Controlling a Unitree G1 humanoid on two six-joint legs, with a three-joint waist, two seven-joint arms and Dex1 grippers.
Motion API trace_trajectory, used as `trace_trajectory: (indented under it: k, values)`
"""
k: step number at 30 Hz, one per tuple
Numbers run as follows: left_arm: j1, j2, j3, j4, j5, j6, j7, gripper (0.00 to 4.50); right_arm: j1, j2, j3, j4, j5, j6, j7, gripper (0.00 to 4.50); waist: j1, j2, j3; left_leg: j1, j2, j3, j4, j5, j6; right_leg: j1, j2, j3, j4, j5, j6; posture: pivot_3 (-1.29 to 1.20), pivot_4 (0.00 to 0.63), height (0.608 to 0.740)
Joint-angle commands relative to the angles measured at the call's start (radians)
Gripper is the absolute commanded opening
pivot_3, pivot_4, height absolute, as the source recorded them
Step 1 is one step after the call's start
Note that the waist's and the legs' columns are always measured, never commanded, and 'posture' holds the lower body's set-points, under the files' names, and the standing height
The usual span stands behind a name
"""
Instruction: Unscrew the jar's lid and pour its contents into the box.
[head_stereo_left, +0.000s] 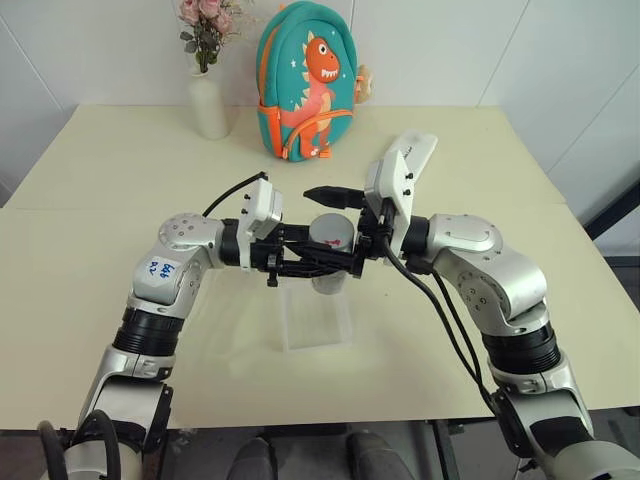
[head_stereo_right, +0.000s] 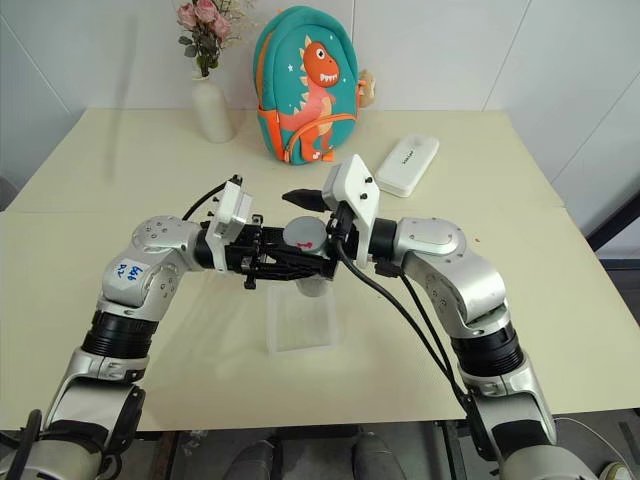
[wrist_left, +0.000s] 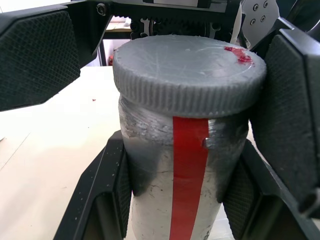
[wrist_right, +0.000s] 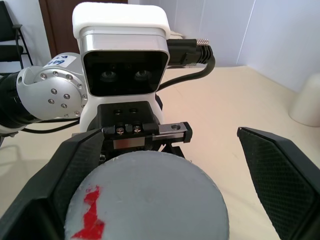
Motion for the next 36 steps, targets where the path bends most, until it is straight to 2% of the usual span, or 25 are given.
trace_trajectory:
  k: [1,20,27,36]
  values:
    - [0.015,0.011,0.023,-0.070,-0.041,-0.001,-0.017,1.99,-0.005,-0.046,-0.062,0.007,-0.023,-0.016,-0.019,4.46,0.000,0.000,0.000,0.000,0.000,0.000,0.000,0.000,0.000,0.000,0.000,0.000,0.000,0.000,0.000,0.00,0.150,0.740]
    - [0.037,0.027,0.052,-0.049,-0.025,-0.006,0.003,1.99,0.084,-0.190,-0.184,-0.179,0.117,0.132,-0.060,4.46,0.003,0.000,0.000,0.000,0.000,0.000,0.002,0.000,0.000,0.000,0.000,0.000,0.001,0.000,0.000,0.00,0.150,0.740]
    - [0.022,0.017,0.045,-0.020,-0.012,-0.023,-0.004,1.99,0.114,-0.198,-0.218,-0.281,0.231,0.211,-0.069,4.46,0.005,0.000,0.000,0.000,0.000,0.000,0.001,0.000,0.000,0.001,0.000,0.000,0.000,0.000,0.000,0.00,0.150,0.740]
    - [0.005,0.009,0.030,0.014,-0.001,-0.049,-0.014,1.99,0.098,-0.187,-0.224,-0.306,0.317,0.240,-0.099,4.46,0.006,0.000,0.000,0.000,0.000,0.000,0.002,0.000,0.000,0.001,0.000,0.000,0.000,0.000,0.000,0.00,0.150,0.740]
